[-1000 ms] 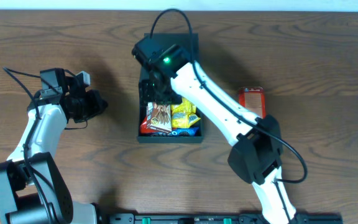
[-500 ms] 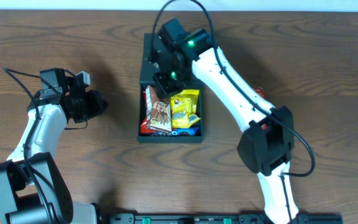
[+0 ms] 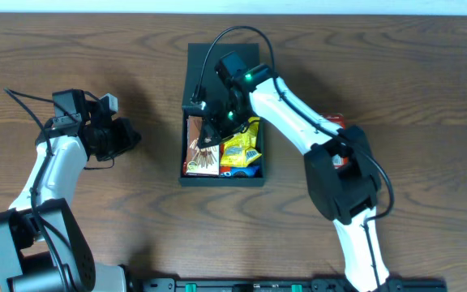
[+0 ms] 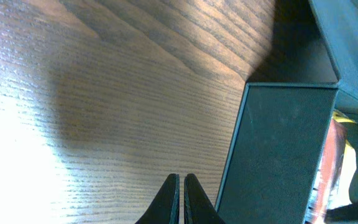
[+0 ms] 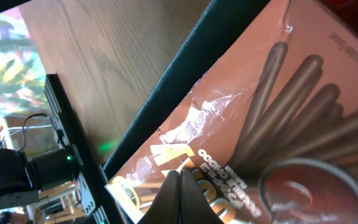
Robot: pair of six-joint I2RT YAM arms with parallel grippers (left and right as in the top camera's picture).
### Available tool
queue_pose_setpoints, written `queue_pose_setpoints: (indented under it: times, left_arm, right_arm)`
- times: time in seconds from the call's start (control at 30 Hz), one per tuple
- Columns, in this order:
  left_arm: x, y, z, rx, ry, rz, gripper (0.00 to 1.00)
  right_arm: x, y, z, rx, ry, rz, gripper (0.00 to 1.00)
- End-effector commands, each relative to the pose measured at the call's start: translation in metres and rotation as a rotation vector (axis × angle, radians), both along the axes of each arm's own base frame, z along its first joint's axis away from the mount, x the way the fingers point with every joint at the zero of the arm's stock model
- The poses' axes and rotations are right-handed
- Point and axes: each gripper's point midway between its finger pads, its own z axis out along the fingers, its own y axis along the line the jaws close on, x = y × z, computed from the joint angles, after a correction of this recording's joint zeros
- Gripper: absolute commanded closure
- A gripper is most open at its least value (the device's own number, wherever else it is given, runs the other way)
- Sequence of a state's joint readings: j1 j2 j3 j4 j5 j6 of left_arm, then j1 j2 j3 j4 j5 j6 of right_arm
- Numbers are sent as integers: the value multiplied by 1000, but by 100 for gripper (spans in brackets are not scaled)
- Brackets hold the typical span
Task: Pack container
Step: 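Insert the Pocky box upright into the box's left side, release, then grasp the red snack box with the right gripper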
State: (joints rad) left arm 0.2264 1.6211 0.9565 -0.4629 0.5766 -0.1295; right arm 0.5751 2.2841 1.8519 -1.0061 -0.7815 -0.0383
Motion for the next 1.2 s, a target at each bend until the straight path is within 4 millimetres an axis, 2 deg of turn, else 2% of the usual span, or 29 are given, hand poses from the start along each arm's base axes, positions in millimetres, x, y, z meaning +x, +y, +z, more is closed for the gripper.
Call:
queue_pose_setpoints:
  times: [0.0, 0.1, 0.27, 0.4, 0.5, 0.63, 0.67, 0.7, 0.73, 0.77, 0.8, 0.83, 0.9, 0.97, 1.0, 1.03, 1.1, 1.17]
  left_arm:
    - [-2, -1, 4, 1, -12, -15, 94]
    - [-4, -1, 3, -2, -5, -15, 94]
    - [-5, -2, 3, -3, 0, -14, 94]
    - [-6, -2, 2, -4, 6, -14, 94]
    - [-6, -2, 2, -4, 7, -14, 94]
    - [-6, -2, 2, -4, 7, -15, 94]
    - [-6, -2, 2, -3, 7, -14, 94]
    - [-6, -2, 2, -3, 7, -14, 94]
    - [-6, -2, 2, -3, 7, -14, 94]
    - [-6, -2, 2, -3, 7, -14, 94]
    - [-6, -2, 2, -3, 6, -14, 94]
    - [-6, -2, 2, -3, 6, -14, 94]
    - [-6, -2, 2, -3, 7, -14, 94]
    - [-6, -2, 2, -3, 6, -14, 94]
    - [-6, -2, 2, -3, 6, -14, 94]
    - [-6, -1, 2, 3, 8, -12, 94]
    - [-6, 1, 1, 11, 9, -9, 94]
    - [-6, 1, 1, 11, 9, -9, 94]
  right_arm:
    - [-9, 4, -27, -10, 41, 29, 98]
    - [-8, 6, -36, -12, 45, 31, 99]
    - [0, 10, -39, 1, 1, 29, 98]
    - [4, 6, -34, -4, 7, 20, 98]
    - [16, -5, -3, -14, 19, -5, 98]
    - [45, -22, 72, 29, -89, -12, 98]
    - [57, -32, 92, 10, -149, -37, 98]
    - [72, -50, 109, -49, -235, -74, 98]
    - [88, -76, 118, -154, -326, -120, 97]
    - [101, -101, 121, -266, -394, -162, 88]
    - [112, -128, 123, -379, -445, -200, 71]
    - [121, -170, 118, -550, -475, -246, 50]
    - [126, -213, 105, -686, -431, -327, 39]
    - [123, -237, 90, -729, -361, -369, 27]
    - [120, -250, 78, -753, -314, -375, 17]
    - [116, -261, 67, -771, -273, -379, 15]
    - [103, -282, 39, -810, -178, -380, 3]
    - [87, -299, 14, -864, -86, -401, 2]
